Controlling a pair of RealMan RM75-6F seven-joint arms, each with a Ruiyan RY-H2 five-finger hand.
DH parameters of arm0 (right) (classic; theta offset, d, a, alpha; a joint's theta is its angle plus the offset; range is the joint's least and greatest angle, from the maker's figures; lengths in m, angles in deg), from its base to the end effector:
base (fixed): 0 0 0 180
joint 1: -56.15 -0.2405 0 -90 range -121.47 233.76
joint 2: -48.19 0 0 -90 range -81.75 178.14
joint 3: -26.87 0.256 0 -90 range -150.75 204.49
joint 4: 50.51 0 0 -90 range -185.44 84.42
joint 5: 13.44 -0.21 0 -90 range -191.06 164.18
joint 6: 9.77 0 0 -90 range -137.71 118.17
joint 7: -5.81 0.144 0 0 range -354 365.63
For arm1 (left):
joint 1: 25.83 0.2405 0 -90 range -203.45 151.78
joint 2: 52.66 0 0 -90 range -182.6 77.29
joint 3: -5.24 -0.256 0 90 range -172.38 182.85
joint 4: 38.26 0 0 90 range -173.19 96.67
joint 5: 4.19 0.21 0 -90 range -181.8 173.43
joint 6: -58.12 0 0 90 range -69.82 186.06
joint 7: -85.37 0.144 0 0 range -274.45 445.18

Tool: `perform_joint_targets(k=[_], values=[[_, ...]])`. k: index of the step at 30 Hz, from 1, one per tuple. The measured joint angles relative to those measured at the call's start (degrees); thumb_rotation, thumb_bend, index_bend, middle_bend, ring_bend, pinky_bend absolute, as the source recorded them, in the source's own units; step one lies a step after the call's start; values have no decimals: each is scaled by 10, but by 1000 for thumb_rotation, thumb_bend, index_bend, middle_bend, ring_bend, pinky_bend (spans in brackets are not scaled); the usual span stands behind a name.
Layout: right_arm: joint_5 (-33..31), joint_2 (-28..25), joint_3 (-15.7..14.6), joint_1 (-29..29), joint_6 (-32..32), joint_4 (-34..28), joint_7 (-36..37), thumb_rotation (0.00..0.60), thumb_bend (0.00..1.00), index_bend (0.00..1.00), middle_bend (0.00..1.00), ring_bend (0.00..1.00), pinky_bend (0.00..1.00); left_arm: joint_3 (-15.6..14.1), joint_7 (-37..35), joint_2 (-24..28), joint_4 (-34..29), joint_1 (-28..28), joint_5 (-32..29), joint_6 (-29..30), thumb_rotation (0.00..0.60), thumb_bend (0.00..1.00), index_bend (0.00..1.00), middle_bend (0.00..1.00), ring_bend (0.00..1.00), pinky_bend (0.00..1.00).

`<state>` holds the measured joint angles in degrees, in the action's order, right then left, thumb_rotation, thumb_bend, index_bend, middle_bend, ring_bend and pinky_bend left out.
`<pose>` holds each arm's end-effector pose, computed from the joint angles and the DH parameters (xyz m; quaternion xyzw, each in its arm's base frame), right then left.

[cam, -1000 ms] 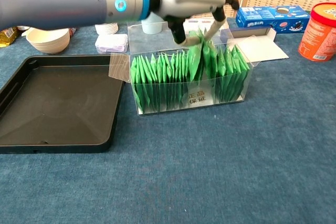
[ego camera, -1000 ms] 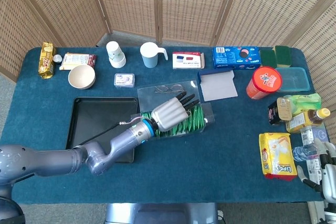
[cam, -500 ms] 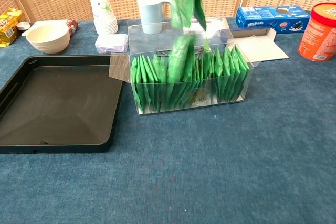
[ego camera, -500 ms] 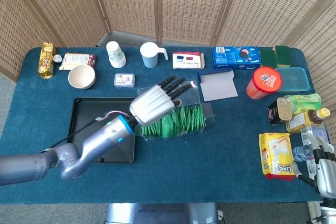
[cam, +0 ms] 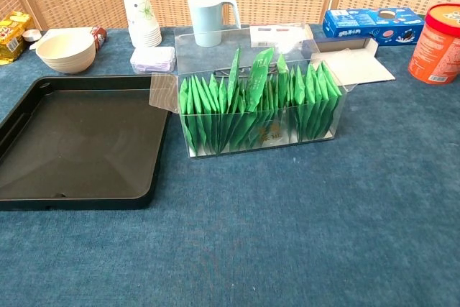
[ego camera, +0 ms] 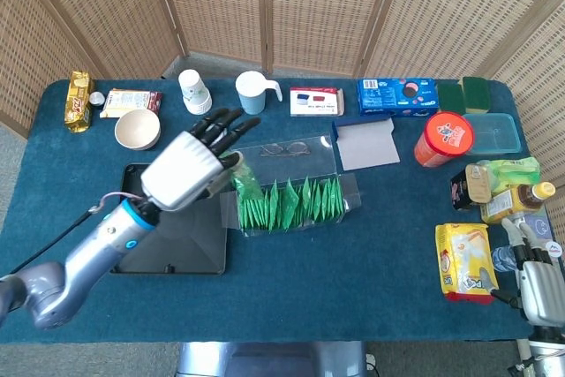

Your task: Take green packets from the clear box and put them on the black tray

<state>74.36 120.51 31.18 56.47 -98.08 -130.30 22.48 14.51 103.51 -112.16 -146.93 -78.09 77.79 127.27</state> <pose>-0.3464 -0.1573 0.1423 0.5215 -0.4431 0.4549 0.5699 -0.0350 0.3269 0.1399 -0.7637 -0.1058 -0.5085 0.3834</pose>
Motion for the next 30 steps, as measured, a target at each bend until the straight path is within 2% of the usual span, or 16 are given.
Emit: perform_joint_targets(k=[10,18,20,23,27,30], values=[[1,3,-2,-10,10,3,1,564,363,0,155,47,170,-42,-9,51,-7,88,2,24,600,434,659,89,0,101],[2,3,-2,-17,16,1,-3,563,363,0,155,45,170,-70,-22,63,20,147,-35,31,600,433,640,86,0,101],[2,3,-3,-19,17,-1,-5,562,363,0,155,42,170,-79,-23,59,35,168,-48,31,600,427,577,61,0,101],[4,3,-4,-22,18,-3,-8,562,363,0,155,38,170,-92,-24,52,50,190,-67,24,600,399,422,7,0,101],[6,0,-3,-25,19,-7,-11,563,363,0,154,33,170,-100,-20,43,62,208,-92,13,600,350,258,0,0,101],[5,-2,-3,-27,21,-11,-13,564,363,0,153,28,170,-102,-13,37,68,223,-111,10,600,310,174,0,0,101]])
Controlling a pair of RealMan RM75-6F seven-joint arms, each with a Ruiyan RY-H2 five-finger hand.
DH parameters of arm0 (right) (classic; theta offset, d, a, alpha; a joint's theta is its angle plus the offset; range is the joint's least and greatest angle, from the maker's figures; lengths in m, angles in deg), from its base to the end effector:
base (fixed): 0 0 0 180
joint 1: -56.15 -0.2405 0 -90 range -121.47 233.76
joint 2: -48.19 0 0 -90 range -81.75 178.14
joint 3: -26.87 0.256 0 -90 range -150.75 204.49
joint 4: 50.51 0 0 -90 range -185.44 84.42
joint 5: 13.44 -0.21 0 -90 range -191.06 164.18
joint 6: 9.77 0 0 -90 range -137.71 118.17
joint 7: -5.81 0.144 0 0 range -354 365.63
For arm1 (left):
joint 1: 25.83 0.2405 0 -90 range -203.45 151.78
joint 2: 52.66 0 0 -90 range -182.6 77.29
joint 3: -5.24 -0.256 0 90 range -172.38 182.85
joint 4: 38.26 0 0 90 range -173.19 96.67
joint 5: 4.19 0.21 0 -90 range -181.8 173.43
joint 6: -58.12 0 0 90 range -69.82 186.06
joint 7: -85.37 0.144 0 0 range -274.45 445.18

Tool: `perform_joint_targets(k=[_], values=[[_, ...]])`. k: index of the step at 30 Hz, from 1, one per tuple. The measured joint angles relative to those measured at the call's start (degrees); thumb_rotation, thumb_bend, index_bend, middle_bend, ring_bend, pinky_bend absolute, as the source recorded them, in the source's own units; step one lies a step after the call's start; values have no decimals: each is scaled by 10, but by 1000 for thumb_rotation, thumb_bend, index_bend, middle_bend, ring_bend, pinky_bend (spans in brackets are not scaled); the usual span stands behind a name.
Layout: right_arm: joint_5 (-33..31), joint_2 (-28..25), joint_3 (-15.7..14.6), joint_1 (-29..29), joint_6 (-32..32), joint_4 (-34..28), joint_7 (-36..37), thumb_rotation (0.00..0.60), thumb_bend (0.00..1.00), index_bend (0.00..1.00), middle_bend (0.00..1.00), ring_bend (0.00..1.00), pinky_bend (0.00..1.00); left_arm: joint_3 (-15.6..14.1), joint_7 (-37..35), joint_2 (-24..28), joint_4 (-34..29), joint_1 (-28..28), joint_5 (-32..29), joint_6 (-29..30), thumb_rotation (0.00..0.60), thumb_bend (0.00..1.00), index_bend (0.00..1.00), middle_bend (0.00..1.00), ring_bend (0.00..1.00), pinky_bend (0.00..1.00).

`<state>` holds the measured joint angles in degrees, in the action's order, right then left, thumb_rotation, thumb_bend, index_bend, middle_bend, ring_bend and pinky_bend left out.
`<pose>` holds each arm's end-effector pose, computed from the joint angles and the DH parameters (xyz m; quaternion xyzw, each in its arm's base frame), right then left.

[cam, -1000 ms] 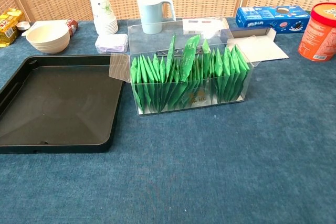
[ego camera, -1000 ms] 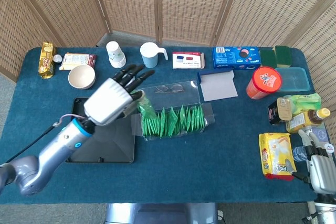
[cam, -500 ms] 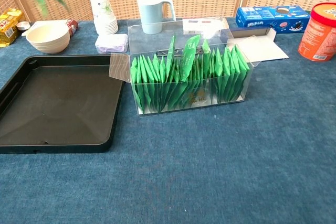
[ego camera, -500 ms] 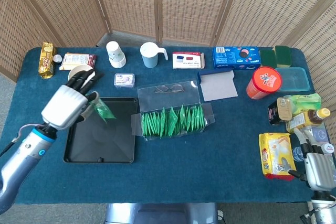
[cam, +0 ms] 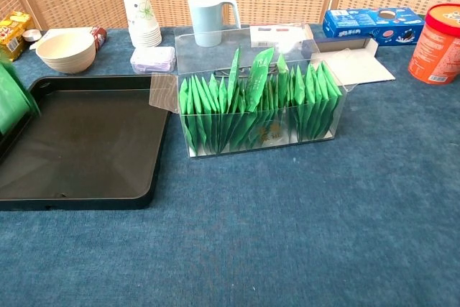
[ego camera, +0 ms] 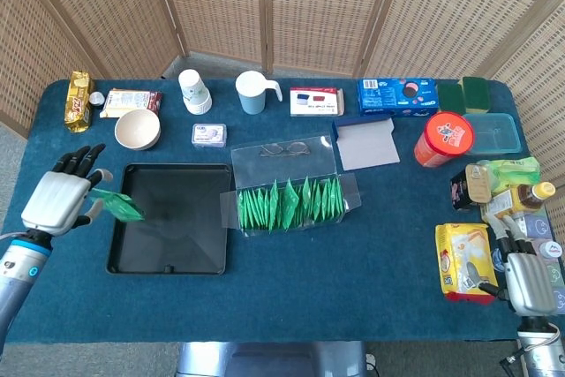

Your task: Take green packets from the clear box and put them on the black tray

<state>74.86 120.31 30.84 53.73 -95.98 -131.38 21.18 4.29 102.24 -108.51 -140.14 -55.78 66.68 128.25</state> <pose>-0.3369 -0.1726 0.1354 0.5435 -0.4410 0.4540 0.5515 -0.2435 0.2829 0.1597 -0.7133 -0.3101 -0.2938 0.5557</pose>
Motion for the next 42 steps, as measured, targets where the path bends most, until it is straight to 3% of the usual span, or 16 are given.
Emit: perform_joint_targets(k=[4,16,32,42], values=[[0,-2,0,-4,2,-2,-2,562,363,0,151,25,170,1,-1,-2,1,16,-10,1,589,298,130,0,0,101],[0,-16,1,-12,7,-16,-22,562,363,0,109,5,140,-11,-40,9,-14,84,2,43,585,296,130,0,0,101],[18,-41,-7,-25,15,-73,-93,564,362,0,46,0,43,-48,-106,-30,3,215,87,162,600,296,114,0,0,101],[21,-49,-11,-24,8,-84,-94,561,363,3,46,0,42,-44,-101,-50,0,234,116,165,600,295,114,0,0,101]])
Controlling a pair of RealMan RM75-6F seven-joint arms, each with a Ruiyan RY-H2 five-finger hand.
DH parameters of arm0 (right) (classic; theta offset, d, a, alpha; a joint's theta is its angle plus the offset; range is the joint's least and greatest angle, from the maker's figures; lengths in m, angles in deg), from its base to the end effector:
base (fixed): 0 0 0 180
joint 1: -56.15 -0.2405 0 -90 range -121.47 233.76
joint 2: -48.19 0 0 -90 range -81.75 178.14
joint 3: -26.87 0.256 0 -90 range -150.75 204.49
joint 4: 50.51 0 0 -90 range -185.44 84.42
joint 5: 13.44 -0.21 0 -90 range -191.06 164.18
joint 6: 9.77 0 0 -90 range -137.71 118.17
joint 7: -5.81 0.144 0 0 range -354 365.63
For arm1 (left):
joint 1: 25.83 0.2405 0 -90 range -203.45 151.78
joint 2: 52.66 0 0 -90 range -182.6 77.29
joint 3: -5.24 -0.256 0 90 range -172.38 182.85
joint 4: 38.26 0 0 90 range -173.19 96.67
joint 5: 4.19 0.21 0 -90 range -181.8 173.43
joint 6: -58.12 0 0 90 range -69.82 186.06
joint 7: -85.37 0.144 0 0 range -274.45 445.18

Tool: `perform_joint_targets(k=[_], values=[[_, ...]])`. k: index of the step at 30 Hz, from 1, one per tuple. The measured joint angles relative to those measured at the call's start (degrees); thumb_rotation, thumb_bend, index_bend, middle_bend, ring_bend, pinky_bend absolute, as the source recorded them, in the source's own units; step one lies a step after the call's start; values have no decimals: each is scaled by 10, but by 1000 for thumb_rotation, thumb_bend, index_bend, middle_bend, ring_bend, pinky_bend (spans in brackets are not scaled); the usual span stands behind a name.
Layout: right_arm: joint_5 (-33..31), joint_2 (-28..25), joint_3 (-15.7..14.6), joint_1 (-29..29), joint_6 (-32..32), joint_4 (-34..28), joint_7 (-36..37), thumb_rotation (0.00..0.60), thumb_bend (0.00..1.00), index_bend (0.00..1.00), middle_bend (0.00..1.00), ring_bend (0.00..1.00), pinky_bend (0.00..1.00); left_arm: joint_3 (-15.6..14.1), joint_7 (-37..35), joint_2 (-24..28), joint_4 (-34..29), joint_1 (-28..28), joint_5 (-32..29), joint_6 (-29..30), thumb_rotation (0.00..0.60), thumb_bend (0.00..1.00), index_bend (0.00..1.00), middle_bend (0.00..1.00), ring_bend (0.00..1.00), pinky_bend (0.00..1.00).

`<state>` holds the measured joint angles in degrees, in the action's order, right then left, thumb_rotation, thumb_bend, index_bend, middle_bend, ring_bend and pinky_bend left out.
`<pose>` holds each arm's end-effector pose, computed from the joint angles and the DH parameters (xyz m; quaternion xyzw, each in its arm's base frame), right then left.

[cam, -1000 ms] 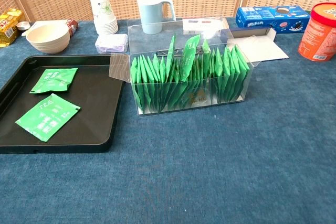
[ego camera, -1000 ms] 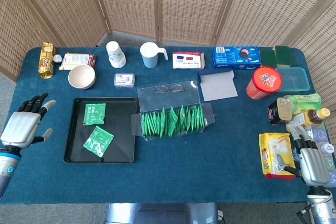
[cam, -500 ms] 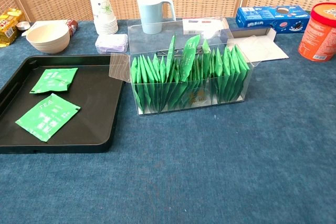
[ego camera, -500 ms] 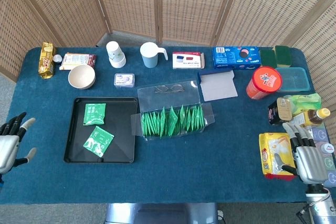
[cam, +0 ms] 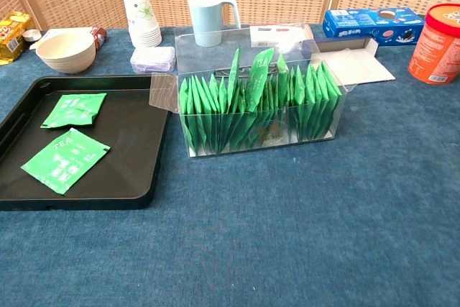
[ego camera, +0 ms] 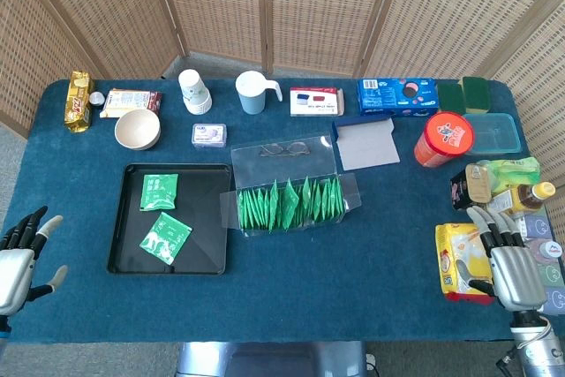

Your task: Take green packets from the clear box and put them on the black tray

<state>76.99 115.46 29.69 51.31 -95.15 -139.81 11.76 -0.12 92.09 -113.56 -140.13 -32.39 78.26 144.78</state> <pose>-0.3063 -0.1807 0.1424 0.5954 -0.4016 0.4331 0.5447 -0.2965 0.1565 0.1512 -0.6078 -0.4233 -0.3417 0.5785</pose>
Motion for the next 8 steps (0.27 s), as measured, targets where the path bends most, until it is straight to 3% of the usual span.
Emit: perform_joint_targets(k=[8], values=[[3,10,-6,3,-4,13,9,562,363,10,46,0,42,6,1,7,-7,10,6,-2,600,296,114,0,0,101]])
